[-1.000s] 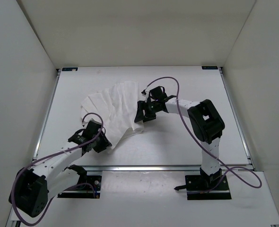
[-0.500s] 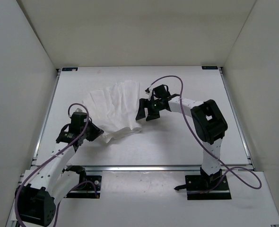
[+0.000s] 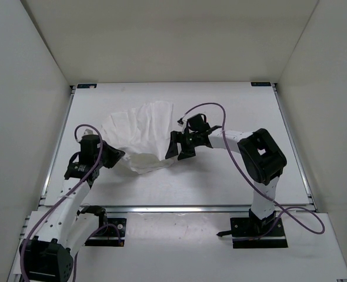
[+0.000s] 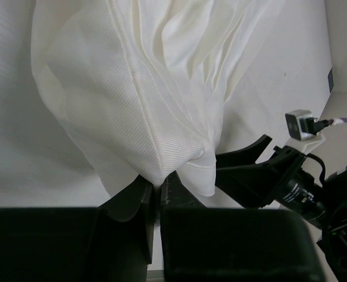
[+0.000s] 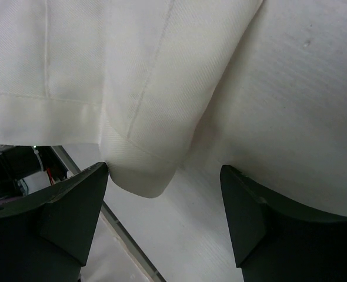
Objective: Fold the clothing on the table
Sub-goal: Flatten the skirt out
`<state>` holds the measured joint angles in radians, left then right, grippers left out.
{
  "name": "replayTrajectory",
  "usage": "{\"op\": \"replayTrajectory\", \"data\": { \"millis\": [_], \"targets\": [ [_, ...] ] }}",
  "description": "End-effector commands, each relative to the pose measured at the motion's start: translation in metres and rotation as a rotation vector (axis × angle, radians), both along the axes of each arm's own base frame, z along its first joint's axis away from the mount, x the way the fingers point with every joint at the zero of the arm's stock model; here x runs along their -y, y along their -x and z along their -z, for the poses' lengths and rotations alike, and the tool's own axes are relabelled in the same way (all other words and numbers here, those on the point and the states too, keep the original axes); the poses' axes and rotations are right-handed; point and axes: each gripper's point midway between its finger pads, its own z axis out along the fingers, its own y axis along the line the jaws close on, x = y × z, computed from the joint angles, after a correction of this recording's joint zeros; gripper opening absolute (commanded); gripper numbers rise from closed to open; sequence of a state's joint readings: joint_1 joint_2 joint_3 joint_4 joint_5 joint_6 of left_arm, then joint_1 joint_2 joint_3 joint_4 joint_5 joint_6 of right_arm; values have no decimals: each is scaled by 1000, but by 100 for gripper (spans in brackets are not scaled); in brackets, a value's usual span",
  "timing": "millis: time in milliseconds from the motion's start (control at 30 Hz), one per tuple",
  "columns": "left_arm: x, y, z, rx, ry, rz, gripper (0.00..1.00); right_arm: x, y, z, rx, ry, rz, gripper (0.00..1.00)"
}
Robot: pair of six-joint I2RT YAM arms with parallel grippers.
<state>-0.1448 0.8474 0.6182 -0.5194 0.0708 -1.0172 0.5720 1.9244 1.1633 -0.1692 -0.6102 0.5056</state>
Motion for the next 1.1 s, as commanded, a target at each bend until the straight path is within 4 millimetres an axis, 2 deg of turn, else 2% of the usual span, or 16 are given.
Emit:
{"op": "replayTrajectory", "data": {
  "millis": [0, 33, 67, 133, 233, 467, 633, 733, 767, 800, 833, 867, 900, 933, 1000, 1067],
  "targets": [
    [-14, -4, -13, 55, -18, -60, 0, 1, 6, -1, 4, 6, 15, 74],
    [-20, -4, -18, 69, -29, -85, 0, 0, 5, -1, 8, 6, 18, 74],
    [-24, -1, -13, 48, -44, -91, 0, 0, 5, 1, 10, 17, 24, 74],
    [-28, 2, -15, 53, -45, -107, 0, -3, 7, 2, 12, 12, 14, 73],
    [-32, 6, -3, 31, -39, -128, 0, -12, 6, 1, 19, 8, -5, 70],
    [-32, 4, -2, 47, -42, -117, 0, -30, -1, -6, 14, -47, 1, 70],
    [-31, 4, 1, 46, -33, -111, 0, -43, -7, -19, 30, -121, 25, 70],
    [-28, 5, 2, 39, -27, -100, 0, -50, -8, -16, 21, -120, 21, 69],
    [-29, 3, 0, 49, -33, -100, 0, -52, -7, -9, 5, -102, 20, 68],
    [-31, 4, 2, 43, -37, -109, 0, -53, -9, -13, 11, -112, 19, 66],
    [-30, 5, 3, 37, -38, -105, 0, -53, -7, -9, -1, -111, 15, 61],
    [-30, 5, 4, 37, -38, -103, 0, -56, -4, -9, -16, -115, 10, 49],
    [-30, 5, 4, 39, -43, -103, 0, -55, -5, -7, -20, -114, 10, 32],
    [-31, 3, 1, 51, -46, -105, 0, -55, -6, -7, -25, -113, 20, 24],
    [-30, 4, 1, 55, -52, -91, 0, -52, -5, -2, -44, -86, 17, 1],
    [-29, 1, 3, 60, -70, -73, 0, -42, -20, -7, -14, -72, 56, 0]
  ]
}}
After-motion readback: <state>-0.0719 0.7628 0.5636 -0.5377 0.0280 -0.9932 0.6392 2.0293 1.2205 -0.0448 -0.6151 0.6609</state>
